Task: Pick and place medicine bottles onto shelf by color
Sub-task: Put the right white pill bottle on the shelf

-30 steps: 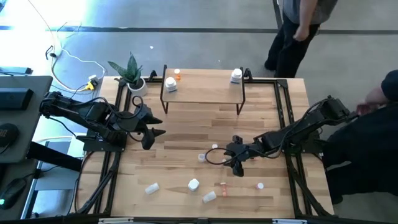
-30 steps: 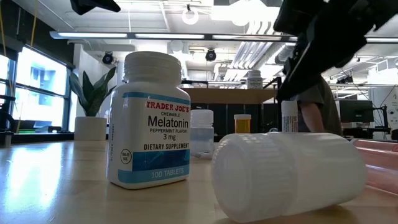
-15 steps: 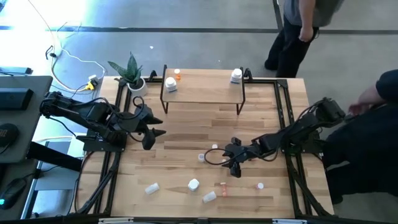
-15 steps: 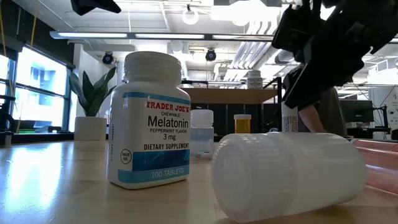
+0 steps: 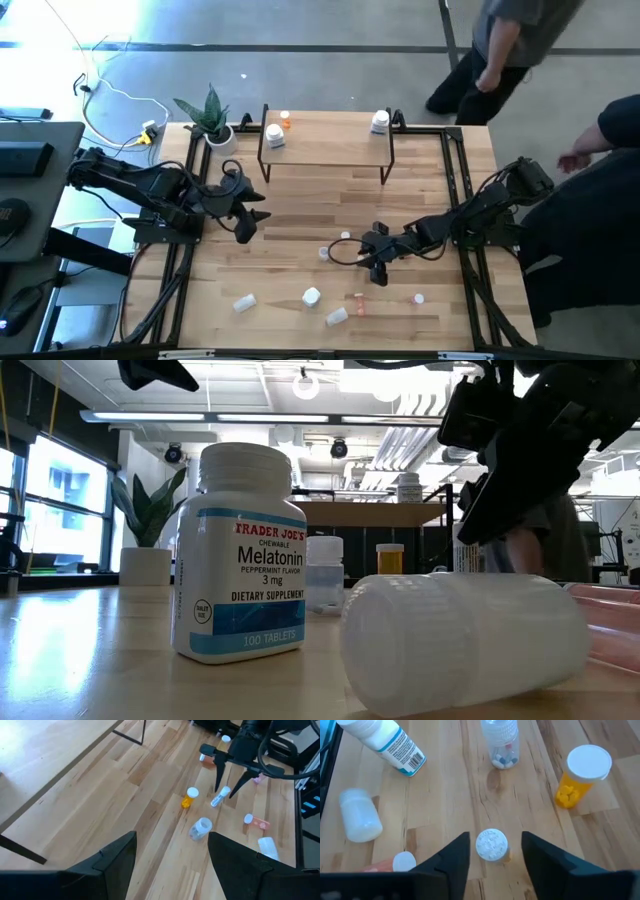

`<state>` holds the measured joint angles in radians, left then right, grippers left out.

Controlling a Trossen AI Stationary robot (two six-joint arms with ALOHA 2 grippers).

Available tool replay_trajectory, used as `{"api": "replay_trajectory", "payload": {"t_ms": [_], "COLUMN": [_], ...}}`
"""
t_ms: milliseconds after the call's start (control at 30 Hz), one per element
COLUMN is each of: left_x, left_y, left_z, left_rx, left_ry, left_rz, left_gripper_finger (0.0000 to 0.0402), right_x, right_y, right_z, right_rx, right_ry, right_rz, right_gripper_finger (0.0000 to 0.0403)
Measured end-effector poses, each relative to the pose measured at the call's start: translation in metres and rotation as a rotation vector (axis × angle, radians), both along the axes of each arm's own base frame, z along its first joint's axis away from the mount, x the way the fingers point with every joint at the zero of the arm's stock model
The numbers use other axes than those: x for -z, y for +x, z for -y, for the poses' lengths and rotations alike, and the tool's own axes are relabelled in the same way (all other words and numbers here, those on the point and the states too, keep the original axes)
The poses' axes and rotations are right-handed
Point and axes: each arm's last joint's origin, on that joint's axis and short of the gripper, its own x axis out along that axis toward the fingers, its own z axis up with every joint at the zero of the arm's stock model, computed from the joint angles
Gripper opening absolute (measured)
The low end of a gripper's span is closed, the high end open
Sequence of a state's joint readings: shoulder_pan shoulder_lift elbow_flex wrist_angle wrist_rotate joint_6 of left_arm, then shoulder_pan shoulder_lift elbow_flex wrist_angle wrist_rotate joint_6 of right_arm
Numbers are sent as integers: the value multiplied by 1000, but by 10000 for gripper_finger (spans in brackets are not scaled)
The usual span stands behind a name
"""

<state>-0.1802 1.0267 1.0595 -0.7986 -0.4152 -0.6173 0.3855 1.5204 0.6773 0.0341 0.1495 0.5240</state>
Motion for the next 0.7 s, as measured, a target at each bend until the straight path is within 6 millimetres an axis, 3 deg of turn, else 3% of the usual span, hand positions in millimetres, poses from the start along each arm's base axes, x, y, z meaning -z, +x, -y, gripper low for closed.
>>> {"api": "replay_trajectory", "payload": {"t_ms": [367, 700], "left_x": [12, 15], "left_y": [13, 15], "left_z": [3, 3], "left_rx": [13, 16], "left_ry": [13, 12], "left_rz": [-75, -90], "left_gripper_finger": [236, 236], "right_x": [0, -1], "right_y": [0, 0], "right_z": [0, -1], "right_rx": [-5, 19], "right_ry": [5, 57], "right_rz": [0, -13], "right_gripper_finger": [62, 73]}}
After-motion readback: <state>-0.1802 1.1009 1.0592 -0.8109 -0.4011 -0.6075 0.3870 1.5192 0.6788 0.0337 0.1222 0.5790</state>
